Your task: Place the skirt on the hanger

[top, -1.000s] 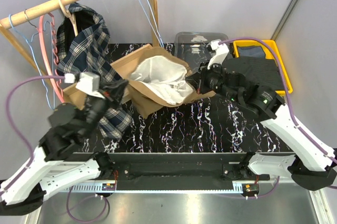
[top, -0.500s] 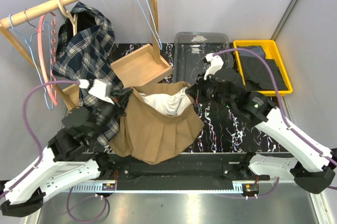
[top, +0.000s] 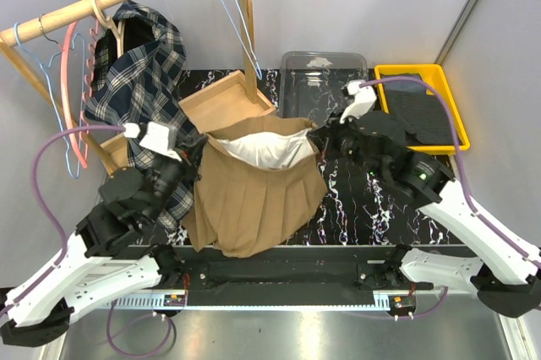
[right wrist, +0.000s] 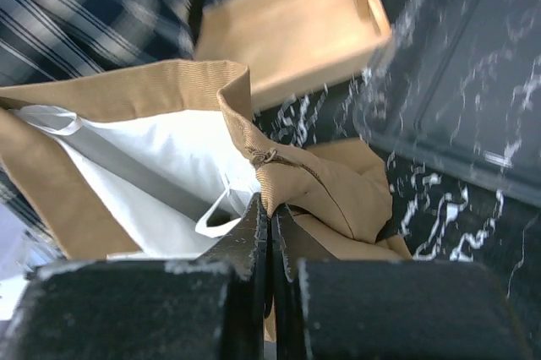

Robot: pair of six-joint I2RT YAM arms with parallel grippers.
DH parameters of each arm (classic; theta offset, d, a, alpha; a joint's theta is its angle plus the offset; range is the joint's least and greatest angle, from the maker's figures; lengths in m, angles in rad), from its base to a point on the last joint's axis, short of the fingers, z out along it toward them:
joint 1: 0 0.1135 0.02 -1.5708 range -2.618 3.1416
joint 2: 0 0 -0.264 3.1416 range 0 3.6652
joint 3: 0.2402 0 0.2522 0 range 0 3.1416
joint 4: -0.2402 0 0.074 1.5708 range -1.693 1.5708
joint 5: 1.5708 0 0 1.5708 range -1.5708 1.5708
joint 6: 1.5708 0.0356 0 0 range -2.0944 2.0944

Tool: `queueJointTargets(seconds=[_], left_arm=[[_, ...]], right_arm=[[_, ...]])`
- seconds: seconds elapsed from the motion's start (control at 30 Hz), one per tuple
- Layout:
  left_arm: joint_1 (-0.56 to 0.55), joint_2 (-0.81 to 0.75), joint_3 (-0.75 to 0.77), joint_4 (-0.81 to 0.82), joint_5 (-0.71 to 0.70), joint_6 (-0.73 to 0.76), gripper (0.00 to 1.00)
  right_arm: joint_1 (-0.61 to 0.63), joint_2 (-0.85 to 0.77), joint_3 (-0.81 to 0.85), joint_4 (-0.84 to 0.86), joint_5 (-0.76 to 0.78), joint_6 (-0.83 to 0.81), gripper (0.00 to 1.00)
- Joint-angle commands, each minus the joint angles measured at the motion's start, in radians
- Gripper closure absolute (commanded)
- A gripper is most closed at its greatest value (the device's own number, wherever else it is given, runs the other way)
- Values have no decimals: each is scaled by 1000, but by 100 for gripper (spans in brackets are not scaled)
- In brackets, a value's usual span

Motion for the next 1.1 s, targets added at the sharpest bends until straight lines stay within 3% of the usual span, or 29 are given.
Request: queueJointTargets(seconds=[0.0, 0.2, 0.4, 0.47, 0.73, 0.83, 1.0, 1.07], left_arm=[[3, -19, 75, 95, -48, 46, 100], [3, -58, -59, 98, -37, -61, 100], [3, -128, -522, 324, 29, -302, 100], [3, -125, -602, 377, 66, -376, 100], [1, -55, -695, 342, 124, -439, 100], [1, -68, -690, 330, 133, -414, 100], [1, -104, -682, 330, 167, -384, 100], [0, -102, -681, 331, 185, -375, 100]], right_arm=[[5, -69, 53, 100, 63, -32, 100], [5, -103, -97, 102, 83, 23, 100], [4, -104, -393, 200, 81, 158, 100], [5, -83, -484, 229, 81, 198, 98], [4, 5, -555, 204, 133, 253, 42], [5, -11, -527, 186, 168, 227, 41], [4, -58, -426, 158, 219, 140, 19], [5, -75, -348, 161, 235, 94, 16]])
